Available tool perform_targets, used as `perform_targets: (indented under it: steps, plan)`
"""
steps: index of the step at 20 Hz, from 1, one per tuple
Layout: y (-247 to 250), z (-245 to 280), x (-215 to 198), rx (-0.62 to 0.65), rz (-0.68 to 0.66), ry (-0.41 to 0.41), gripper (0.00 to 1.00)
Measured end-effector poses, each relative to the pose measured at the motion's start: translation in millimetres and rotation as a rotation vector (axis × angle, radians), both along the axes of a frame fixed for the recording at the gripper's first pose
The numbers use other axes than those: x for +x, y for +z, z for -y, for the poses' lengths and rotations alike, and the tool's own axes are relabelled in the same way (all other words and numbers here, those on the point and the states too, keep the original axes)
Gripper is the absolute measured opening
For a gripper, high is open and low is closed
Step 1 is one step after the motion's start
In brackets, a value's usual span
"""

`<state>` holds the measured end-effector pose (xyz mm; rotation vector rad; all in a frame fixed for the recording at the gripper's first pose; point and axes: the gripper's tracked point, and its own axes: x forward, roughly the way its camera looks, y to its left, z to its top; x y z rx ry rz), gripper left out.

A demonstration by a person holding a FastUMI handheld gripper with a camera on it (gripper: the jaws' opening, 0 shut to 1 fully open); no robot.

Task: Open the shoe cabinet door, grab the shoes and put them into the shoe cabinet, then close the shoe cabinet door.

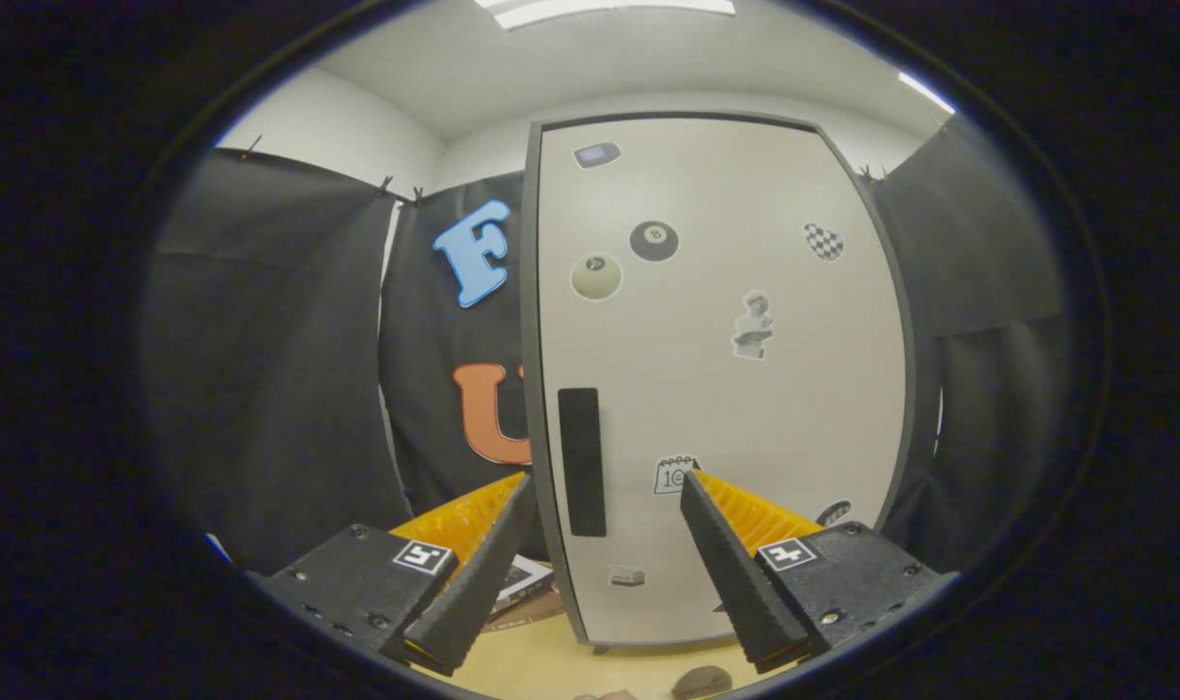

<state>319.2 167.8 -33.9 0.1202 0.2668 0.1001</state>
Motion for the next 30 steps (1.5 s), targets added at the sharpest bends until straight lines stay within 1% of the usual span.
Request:
perform_targets:
  steps: [2, 5, 7, 9, 10, 11, 12, 13, 14, 15, 16, 18, 21, 22, 24, 27, 30]
  plan:
    - [-12.6, -0.4, 21.2, 0.001, -0.020, -0.017, 0.99]
    - [-16.7, -8.1, 46.0, 0.009, -0.020, 0.024, 0.99]
    - [-18.2, -3.7, 57.7, -0.013, -0.011, 0.011, 0.98]
    - [-20.2, -10.1, 66.0, -0.011, -0.014, 0.042, 0.94]
    - [-21.5, -11.6, 71.3, -0.036, -0.017, 0.055, 0.92]
    - [-23.7, -10.3, 74.5, -0.062, -0.017, 0.050, 0.92]
    - [-27.1, -12.1, 77.2, -0.092, -0.022, 0.055, 0.89]
    - [-28.6, -11.9, 80.0, -0.107, -0.019, 0.036, 0.83]
    - [-30.3, -17.0, 79.3, -0.116, -0.028, 0.040, 0.75]
    - [-34.0, -21.8, 77.1, -0.120, -0.038, 0.049, 0.70]
    - [-41.0, -25.3, 77.2, -0.124, -0.047, 0.054, 0.57]
    - [-44.7, -23.5, 72.5, -0.089, -0.067, 0.054, 0.38]
    - [-45.5, -23.7, 67.8, -0.008, -0.091, 0.107, 0.35]
    - [-45.1, -23.3, 66.9, -0.011, -0.097, 0.126, 0.33]
    - [-43.1, -21.3, 61.2, -0.026, -0.100, 0.137, 0.30]
    - [-37.4, -21.2, 48.1, -0.011, -0.102, 0.156, 0.27]
    - [-35.7, -18.4, 34.7, 0.002, -0.099, 0.202, 0.25]
